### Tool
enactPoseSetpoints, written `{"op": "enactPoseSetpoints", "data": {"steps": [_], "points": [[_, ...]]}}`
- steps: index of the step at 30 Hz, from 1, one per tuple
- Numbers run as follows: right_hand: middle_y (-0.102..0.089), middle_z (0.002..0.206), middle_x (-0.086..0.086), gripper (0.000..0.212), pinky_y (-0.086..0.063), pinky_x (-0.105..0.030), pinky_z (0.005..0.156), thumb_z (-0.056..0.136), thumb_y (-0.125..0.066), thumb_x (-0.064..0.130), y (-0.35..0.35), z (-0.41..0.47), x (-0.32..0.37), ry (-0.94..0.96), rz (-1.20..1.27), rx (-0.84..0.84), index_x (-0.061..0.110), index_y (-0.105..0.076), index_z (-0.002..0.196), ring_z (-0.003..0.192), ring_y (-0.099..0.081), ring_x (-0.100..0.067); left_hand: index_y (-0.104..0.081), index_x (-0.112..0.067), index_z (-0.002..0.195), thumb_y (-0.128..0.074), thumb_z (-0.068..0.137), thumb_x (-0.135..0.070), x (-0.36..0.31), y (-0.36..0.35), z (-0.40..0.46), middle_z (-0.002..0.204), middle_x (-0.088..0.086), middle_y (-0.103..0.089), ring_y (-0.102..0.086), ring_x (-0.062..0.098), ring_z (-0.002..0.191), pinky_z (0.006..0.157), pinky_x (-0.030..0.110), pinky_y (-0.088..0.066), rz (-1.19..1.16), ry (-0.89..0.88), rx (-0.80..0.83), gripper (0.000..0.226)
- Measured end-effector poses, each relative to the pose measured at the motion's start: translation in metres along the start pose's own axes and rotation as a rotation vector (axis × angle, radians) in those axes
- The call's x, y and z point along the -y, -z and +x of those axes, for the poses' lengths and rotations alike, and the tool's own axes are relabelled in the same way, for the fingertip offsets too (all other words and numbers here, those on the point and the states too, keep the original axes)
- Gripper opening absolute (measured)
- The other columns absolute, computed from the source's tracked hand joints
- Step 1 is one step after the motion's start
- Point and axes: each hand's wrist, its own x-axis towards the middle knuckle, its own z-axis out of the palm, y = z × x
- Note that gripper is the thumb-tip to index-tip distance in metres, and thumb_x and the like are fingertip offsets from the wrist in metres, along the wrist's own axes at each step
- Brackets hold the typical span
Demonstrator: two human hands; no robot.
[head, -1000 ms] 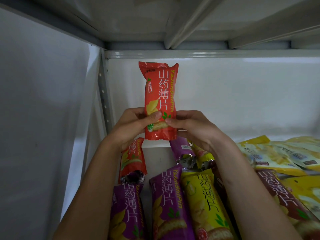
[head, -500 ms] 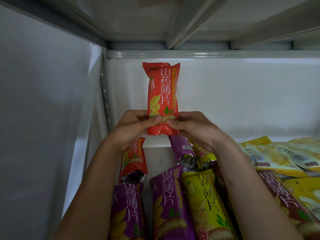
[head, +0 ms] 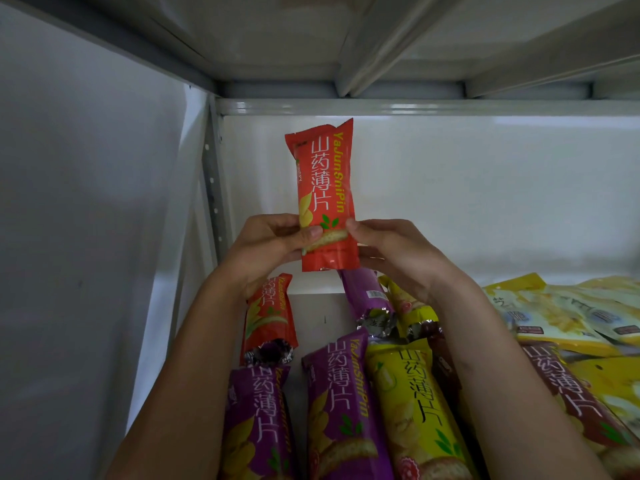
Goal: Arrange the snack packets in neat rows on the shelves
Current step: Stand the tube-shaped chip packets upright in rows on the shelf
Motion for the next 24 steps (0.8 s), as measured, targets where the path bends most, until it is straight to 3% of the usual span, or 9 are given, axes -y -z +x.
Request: {"op": "enactPoseSetpoints", "data": {"steps": [2,5,9,12,16,19,21,24], "points": [[-0.079,0.110,-0.011,0.028,-0.060,-0.039,0.095,0.098,-0.070,0.021,0.001,0.001,-0.002,0.012,-0.004,-0.009,0.003,-0.073,0.119,0.102,-0.077,-0.027,-0.075,-0.016,0.116,-0.081,0.076,-0.030,0.001,0.001,0.000,0.111,-0.001,-0.080,-0.077,0.015,0.105,0.089,0.029,-0.063,-0.018,0.010,0.026,0.043],[-0.079,0.107,-0.015,0.024,-0.064,-0.035,0.084,0.095,-0.073,0.011,-0.002,0.003,-0.005,0.030,0.008,-0.110,-0.001,-0.074,0.116,0.095,-0.079,-0.027,-0.072,-0.015,0.125,-0.082,0.078,-0.036,0.002,-0.002,0.000,0.118,0.000,-0.078,-0.074,0.017,0.112,0.100,0.036,-0.059,-0.017,0.026,0.052,0.053],[-0.081,0.098,-0.003,0.029,-0.064,-0.040,0.084,0.082,-0.089,0.024,-0.005,0.008,-0.008,0.084,-0.222,-0.293,0.012,-0.080,0.107,0.088,-0.079,-0.020,-0.070,-0.019,0.131,-0.085,0.078,-0.053,-0.001,-0.005,0.006,0.123,-0.003,-0.075,-0.072,0.014,0.115,0.105,0.039,-0.056,0.083,-0.011,-0.043,0.065],[-0.079,0.098,0.006,0.035,-0.062,-0.030,0.079,0.078,-0.091,0.032,-0.011,0.005,-0.004,0.130,-0.361,-0.304,0.018,-0.077,0.107,0.086,-0.076,-0.009,-0.072,-0.017,0.128,-0.081,0.085,-0.043,-0.005,-0.013,0.006,0.119,-0.001,-0.077,-0.075,0.013,0.107,0.100,0.037,-0.060,0.085,-0.034,-0.057,0.051],[-0.075,0.096,0.009,0.020,-0.056,-0.029,0.086,0.096,-0.073,0.035,-0.009,0.002,0.002,0.170,-0.323,-0.253,0.018,-0.077,0.105,0.086,-0.070,-0.004,-0.069,-0.009,0.131,-0.075,0.095,-0.024,-0.004,-0.011,0.002,0.119,0.002,-0.078,-0.076,0.016,0.105,0.097,0.035,-0.061,-0.030,-0.017,-0.092,0.039],[-0.074,0.100,-0.012,0.030,-0.054,-0.042,0.099,0.103,-0.064,0.029,-0.004,0.003,0.001,0.119,-0.316,-0.209,0.002,-0.073,0.114,0.092,-0.069,-0.022,-0.070,-0.006,0.130,-0.070,0.097,-0.016,-0.005,-0.006,-0.001,0.120,0.004,-0.078,-0.075,0.018,0.109,0.090,0.030,-0.062,-0.137,0.002,-0.014,0.034],[-0.072,0.108,-0.026,0.030,-0.056,-0.047,0.097,0.105,-0.061,0.023,-0.005,0.002,-0.001,0.087,-0.262,-0.144,-0.004,-0.073,0.113,0.098,-0.072,-0.034,-0.070,-0.007,0.128,-0.067,0.098,-0.014,-0.005,-0.006,-0.002,0.119,0.004,-0.078,-0.075,0.017,0.109,0.085,0.025,-0.061,-0.174,0.017,0.025,0.031],[-0.076,0.092,-0.023,0.023,-0.061,-0.055,0.091,0.101,-0.068,0.017,-0.005,0.004,-0.005,0.098,-0.206,-0.195,-0.001,-0.078,0.092,0.096,-0.075,-0.038,-0.070,-0.008,0.128,-0.067,0.099,-0.020,-0.006,-0.008,-0.002,0.117,0.004,-0.079,-0.076,0.016,0.106,0.088,0.023,-0.060,-0.213,0.056,0.046,0.031]]}}
